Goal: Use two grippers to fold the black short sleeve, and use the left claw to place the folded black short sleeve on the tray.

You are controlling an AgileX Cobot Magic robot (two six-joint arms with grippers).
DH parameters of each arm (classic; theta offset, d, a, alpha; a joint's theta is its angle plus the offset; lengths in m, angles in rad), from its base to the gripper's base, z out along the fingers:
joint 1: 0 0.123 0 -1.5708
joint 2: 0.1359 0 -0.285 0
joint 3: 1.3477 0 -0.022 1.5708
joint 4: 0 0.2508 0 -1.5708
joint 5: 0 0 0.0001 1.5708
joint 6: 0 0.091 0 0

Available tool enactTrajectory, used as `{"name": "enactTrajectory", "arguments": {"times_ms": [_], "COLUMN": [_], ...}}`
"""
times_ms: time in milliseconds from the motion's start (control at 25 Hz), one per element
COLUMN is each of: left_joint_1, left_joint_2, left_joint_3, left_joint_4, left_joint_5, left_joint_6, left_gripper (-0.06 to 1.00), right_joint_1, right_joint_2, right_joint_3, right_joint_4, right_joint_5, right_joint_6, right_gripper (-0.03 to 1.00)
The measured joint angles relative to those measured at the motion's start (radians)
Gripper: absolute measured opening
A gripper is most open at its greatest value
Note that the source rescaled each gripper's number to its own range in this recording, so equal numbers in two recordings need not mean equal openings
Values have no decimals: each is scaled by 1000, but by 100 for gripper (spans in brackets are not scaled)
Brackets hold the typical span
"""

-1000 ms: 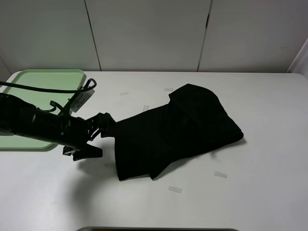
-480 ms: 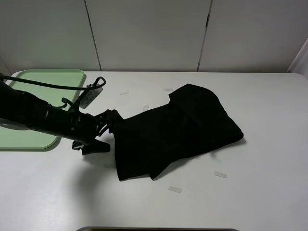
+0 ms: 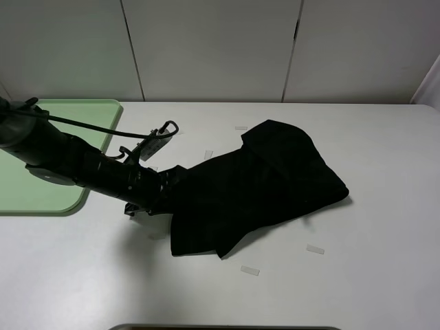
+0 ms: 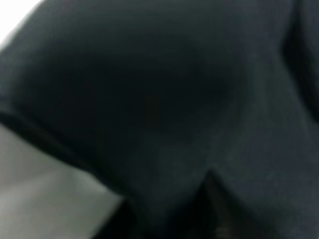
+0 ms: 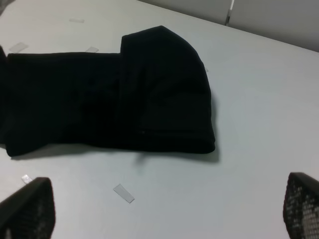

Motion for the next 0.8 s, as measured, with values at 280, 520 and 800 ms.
{"name": "enactTrajectory", "arguments": {"times_ms": [280,520,800], "left_joint_1": [14,113,219], "left_joint_2": [-15,-119,-216], "left_joint_3": [-1,-1,-44], "left_joint_4": [33,324,946], "left_joint_5": [-2,-65,-173], "left_joint_6": [-16,-182,-475], "left_gripper": [3,3,3], "right_joint_1": [0,0,0], "right_joint_2": [0,0,0], "right_joint_3": [0,0,0], "right_joint_4": [-4,-16,-16], "right_joint_5": [0,0,0], "right_joint_6": [0,0,0], "right_gripper": [100,100,100]}}
